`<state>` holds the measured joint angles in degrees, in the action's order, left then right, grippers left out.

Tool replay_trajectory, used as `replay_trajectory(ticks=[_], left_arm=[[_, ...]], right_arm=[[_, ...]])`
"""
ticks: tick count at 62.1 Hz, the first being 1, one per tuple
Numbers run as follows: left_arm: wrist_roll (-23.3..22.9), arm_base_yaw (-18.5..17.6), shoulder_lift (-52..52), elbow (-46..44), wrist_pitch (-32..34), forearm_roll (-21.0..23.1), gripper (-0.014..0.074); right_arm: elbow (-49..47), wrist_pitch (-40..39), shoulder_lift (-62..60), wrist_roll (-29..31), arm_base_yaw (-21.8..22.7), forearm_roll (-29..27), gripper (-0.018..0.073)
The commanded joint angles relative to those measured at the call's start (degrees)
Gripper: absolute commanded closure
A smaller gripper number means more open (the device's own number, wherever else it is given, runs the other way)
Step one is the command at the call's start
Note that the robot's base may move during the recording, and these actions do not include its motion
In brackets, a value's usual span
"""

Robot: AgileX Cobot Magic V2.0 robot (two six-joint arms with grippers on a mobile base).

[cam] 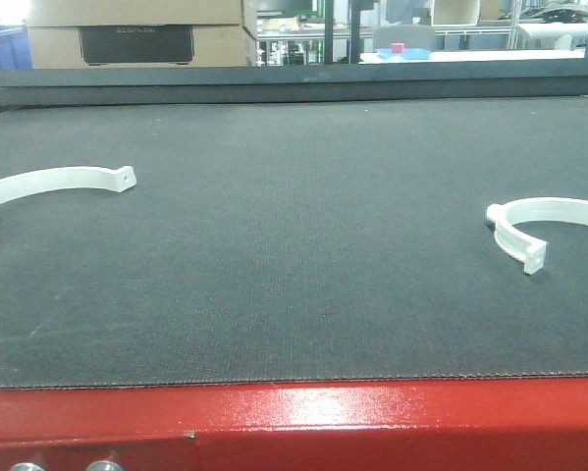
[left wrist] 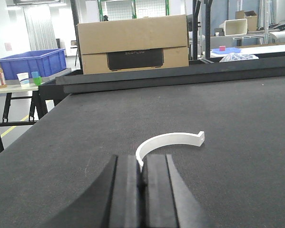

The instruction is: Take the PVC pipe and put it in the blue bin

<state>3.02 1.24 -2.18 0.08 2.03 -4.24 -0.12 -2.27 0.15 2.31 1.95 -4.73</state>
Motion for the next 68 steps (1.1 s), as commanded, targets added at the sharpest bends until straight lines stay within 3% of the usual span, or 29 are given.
replay_trajectory(ticks=[1,68], left_arm=[[0.0,-0.3,0.1,-0.1,0.2,0.4,0.0708],[0.0,-0.3,0.1,-0.1,0.9,0.4,0.0708]], right_arm=[[0.1,-1.1,-0.1,0.1,0.3,-0.1,0.0721],[0.1,-1.1,-0.1,0.1,0.3,-0.1,0.0721]])
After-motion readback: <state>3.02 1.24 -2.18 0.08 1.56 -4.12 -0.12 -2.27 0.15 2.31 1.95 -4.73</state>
